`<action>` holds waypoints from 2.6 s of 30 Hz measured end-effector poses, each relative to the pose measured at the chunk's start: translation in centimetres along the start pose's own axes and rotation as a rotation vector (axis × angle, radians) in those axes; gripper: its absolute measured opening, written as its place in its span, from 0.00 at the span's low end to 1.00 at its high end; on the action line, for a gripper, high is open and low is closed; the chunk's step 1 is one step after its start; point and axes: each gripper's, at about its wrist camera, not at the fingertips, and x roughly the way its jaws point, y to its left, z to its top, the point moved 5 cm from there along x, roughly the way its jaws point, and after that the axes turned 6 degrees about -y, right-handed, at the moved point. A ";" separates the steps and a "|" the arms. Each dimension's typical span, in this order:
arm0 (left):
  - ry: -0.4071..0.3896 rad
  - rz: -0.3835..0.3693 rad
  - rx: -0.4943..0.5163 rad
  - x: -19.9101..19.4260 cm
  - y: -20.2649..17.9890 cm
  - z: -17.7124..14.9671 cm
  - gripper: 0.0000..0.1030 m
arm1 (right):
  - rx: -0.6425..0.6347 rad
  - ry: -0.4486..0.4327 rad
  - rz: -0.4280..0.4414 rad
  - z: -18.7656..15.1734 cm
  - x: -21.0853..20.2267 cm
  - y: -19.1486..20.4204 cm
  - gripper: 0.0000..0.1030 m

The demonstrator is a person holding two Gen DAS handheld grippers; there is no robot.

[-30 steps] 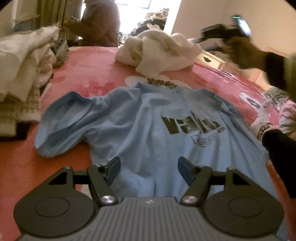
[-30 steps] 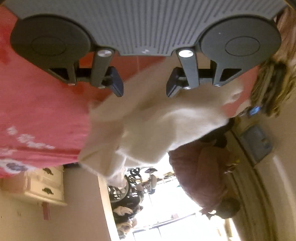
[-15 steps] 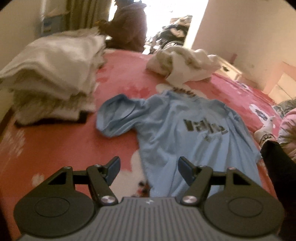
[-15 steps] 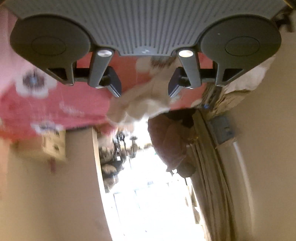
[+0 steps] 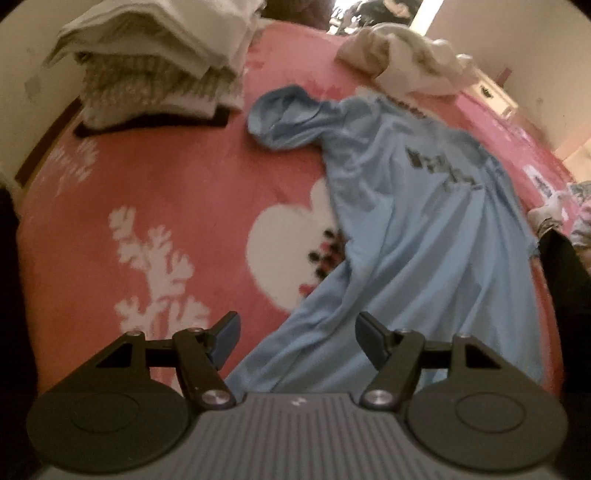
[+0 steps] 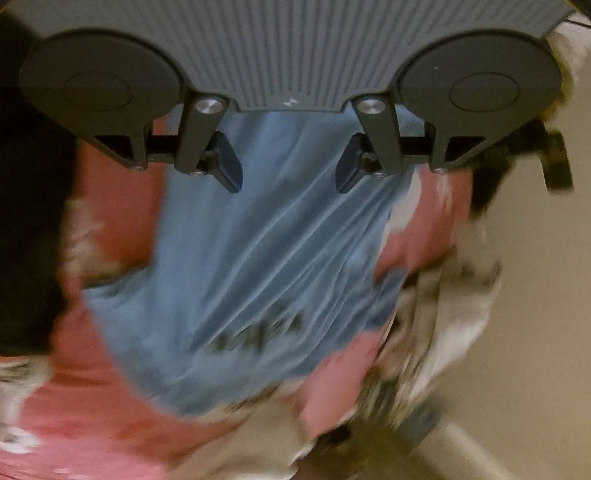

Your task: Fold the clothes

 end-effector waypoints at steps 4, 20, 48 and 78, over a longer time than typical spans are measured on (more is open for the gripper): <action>0.063 -0.003 -0.056 -0.8 1.2 -1.2 0.68 | -0.255 0.053 0.056 -2.3 3.1 5.7 0.53; 0.026 0.047 0.159 0.0 1.1 -0.5 0.61 | -0.799 0.217 0.191 -10.0 10.5 15.2 0.37; -0.001 -0.121 0.186 3.4 0.8 -1.9 0.67 | -0.704 0.010 -0.013 8.9 27.9 16.9 0.48; 0.058 -0.213 -0.042 2.1 4.6 -2.2 0.49 | -0.192 -0.146 0.136 17.3 35.3 14.3 0.10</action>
